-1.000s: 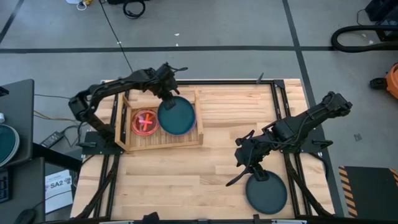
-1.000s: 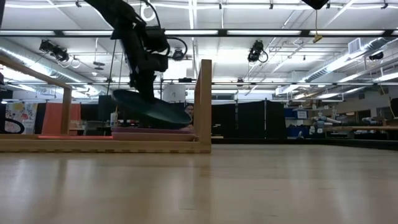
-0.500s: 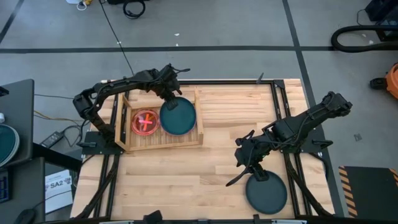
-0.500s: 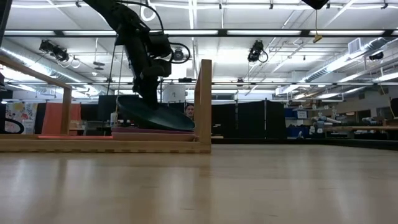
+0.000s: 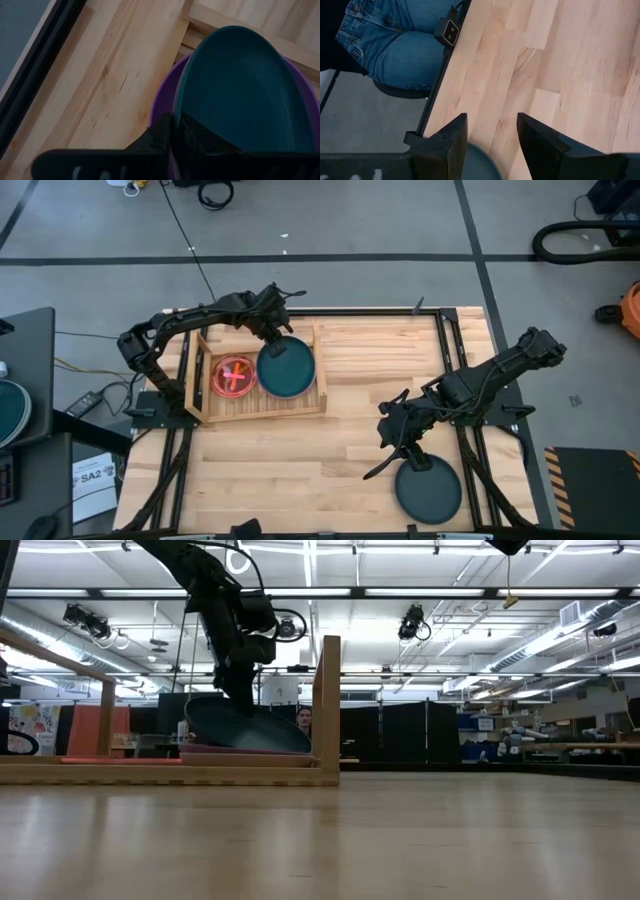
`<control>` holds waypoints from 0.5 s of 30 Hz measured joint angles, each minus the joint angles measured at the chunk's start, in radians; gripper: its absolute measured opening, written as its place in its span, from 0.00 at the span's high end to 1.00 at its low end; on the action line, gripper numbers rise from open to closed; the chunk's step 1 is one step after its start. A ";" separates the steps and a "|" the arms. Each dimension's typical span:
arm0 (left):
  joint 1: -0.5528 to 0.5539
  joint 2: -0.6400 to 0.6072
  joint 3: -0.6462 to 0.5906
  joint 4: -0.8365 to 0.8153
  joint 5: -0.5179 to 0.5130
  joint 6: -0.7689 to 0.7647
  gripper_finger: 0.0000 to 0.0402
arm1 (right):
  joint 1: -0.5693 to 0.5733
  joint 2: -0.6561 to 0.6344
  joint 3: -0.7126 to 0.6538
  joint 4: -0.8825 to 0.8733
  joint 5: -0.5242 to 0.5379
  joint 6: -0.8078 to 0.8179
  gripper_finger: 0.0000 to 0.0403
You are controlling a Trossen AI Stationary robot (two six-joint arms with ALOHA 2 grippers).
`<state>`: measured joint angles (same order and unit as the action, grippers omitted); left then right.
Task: Place and stack plates onto a shelf
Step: Stack the green plate on top of the purple plate on the shelf
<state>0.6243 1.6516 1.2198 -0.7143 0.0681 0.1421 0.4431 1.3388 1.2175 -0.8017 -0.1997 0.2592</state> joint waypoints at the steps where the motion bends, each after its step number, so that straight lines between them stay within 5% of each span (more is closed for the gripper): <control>1: 0.000 0.000 0.000 0.000 0.000 0.000 0.91 | 0.000 0.000 0.000 0.000 0.000 0.000 0.56; 8: 0.000 0.000 0.000 0.000 0.000 0.000 0.90 | 0.000 0.000 0.000 0.000 0.000 0.000 0.56; 15: 0.000 0.000 0.000 0.000 -0.006 0.000 0.78 | 0.000 0.000 0.000 0.000 0.000 0.000 0.56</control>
<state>0.6239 1.6512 1.2198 -0.7139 0.0620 0.1425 0.4431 1.3388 1.2175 -0.8017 -0.2001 0.2592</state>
